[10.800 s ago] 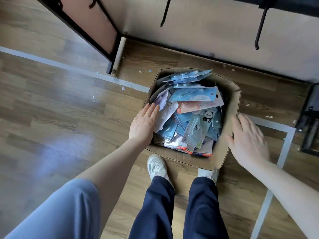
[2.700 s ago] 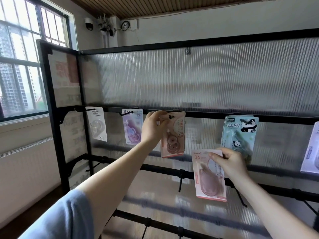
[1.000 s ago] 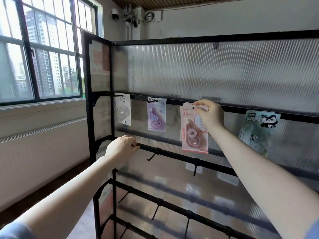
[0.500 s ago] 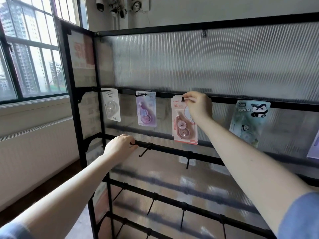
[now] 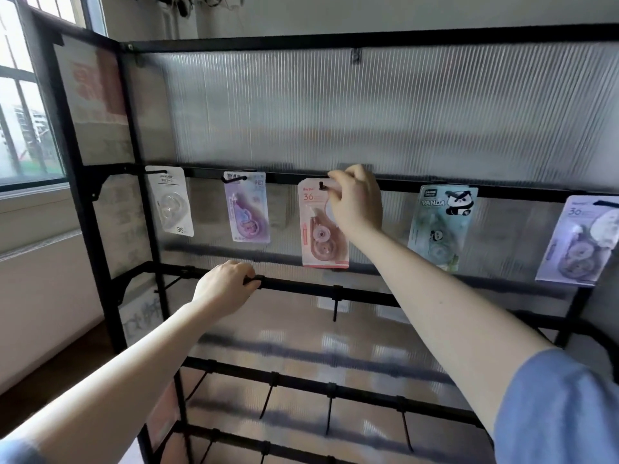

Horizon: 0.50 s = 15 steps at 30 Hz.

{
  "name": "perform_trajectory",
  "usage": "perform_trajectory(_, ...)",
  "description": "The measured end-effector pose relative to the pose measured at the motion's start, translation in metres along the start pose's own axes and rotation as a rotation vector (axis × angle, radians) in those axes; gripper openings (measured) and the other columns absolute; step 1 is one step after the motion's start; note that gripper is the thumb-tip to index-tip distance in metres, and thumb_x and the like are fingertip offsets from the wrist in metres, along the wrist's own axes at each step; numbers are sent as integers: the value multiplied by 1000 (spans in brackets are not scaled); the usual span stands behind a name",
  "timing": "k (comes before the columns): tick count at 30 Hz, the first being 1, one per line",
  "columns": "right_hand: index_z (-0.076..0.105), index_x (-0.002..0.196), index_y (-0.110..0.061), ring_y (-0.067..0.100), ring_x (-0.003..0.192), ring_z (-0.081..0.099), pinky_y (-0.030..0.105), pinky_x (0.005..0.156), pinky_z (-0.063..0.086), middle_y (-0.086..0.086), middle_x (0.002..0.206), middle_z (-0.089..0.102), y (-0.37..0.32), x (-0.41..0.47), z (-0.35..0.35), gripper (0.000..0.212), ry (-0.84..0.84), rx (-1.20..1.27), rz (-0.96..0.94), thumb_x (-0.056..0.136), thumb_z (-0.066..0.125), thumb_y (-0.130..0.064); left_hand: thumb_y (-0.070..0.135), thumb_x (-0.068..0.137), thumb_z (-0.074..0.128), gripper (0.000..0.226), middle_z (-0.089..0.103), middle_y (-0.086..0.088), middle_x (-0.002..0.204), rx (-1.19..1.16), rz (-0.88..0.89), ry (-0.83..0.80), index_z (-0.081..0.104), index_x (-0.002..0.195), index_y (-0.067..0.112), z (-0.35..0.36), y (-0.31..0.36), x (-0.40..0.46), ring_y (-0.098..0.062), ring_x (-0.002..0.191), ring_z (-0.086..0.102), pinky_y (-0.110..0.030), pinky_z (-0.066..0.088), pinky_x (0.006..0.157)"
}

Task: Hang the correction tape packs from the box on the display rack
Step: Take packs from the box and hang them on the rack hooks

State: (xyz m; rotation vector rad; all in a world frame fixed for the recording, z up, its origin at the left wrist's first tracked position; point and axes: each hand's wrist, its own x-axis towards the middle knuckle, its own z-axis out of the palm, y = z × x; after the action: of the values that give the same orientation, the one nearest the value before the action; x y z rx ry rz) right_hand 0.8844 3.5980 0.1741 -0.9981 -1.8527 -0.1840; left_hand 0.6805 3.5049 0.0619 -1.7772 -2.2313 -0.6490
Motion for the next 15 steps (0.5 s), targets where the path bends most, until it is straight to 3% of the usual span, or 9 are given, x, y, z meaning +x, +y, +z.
perform_trajectory(5,49,132,-9,26,119,46,33,96,36,10,129,51,6,-18,-12,40,-37,-79,58,93,53,-18,37,92,56,27,60,-4,116,-42,26,11,65,111,20,-4,5,0,-26,106,57,-33,45,78)
perform_trajectory(15,45,135,-11,28,121,46,36,97,37,10,135,47,27,-87,-17,42,-190,-242,230,95,50,-22,35,91,58,39,54,-8,125,-72,121,16,58,123,13,2,1,-20,-31,114,49,-40,41,92)
